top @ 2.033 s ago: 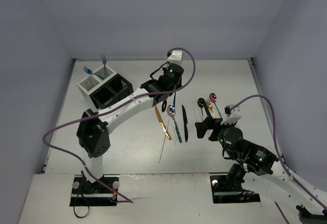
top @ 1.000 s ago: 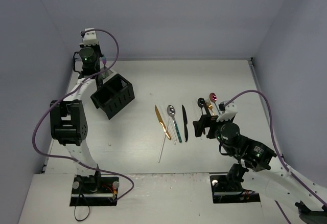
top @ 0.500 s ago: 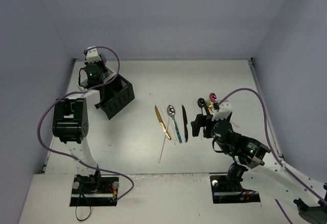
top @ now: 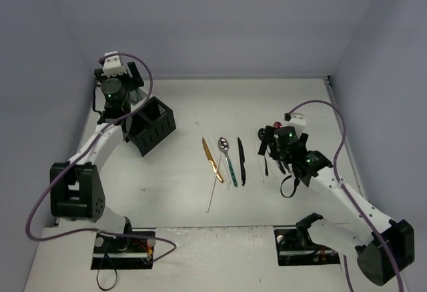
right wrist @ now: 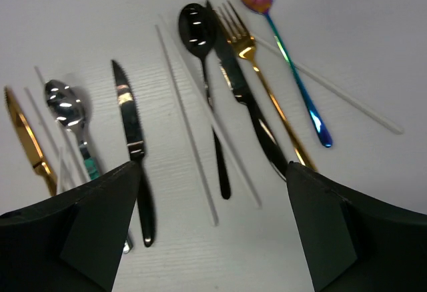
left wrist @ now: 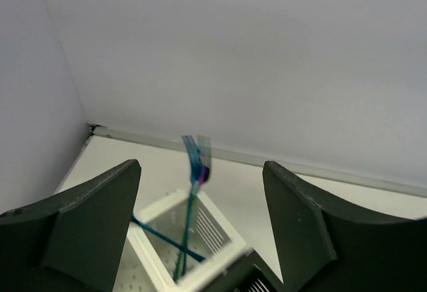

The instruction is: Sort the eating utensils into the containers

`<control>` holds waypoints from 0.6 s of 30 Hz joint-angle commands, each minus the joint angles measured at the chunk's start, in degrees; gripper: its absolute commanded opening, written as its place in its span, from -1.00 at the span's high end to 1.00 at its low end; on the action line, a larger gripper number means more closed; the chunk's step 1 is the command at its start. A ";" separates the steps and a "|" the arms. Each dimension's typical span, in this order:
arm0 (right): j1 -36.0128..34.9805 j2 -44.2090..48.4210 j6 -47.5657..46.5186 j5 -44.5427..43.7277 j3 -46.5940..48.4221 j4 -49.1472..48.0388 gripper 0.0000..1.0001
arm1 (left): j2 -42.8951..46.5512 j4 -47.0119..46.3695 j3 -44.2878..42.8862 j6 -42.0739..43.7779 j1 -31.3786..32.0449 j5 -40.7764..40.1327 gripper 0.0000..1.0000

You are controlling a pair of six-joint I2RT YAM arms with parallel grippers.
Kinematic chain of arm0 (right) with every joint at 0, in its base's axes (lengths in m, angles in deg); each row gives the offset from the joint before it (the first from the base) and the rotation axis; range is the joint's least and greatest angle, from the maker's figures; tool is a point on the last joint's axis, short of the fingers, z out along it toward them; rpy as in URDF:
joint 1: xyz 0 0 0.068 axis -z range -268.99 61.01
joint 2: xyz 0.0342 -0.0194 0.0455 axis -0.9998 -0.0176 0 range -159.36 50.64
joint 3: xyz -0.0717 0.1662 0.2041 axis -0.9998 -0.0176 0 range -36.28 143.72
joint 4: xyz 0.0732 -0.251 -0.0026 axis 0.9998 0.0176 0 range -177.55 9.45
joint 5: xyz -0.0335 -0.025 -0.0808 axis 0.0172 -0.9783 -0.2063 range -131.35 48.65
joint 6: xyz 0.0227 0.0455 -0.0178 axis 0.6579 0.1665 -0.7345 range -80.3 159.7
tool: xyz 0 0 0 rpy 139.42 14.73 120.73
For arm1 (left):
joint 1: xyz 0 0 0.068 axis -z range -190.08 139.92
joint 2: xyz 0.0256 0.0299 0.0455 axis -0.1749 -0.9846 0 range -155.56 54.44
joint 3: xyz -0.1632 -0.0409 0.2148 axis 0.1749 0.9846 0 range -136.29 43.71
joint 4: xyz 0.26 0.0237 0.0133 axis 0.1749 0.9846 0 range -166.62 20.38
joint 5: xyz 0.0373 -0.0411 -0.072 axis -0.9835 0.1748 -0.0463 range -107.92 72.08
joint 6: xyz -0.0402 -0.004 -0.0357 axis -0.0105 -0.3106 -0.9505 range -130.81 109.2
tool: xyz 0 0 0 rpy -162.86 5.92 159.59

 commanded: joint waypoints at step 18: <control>18.08 -28.48 -17.07 10.72 11.40 -4.64 0.43 | 36.81 55.31 2.80 -9.08 9.81 19.71 -0.43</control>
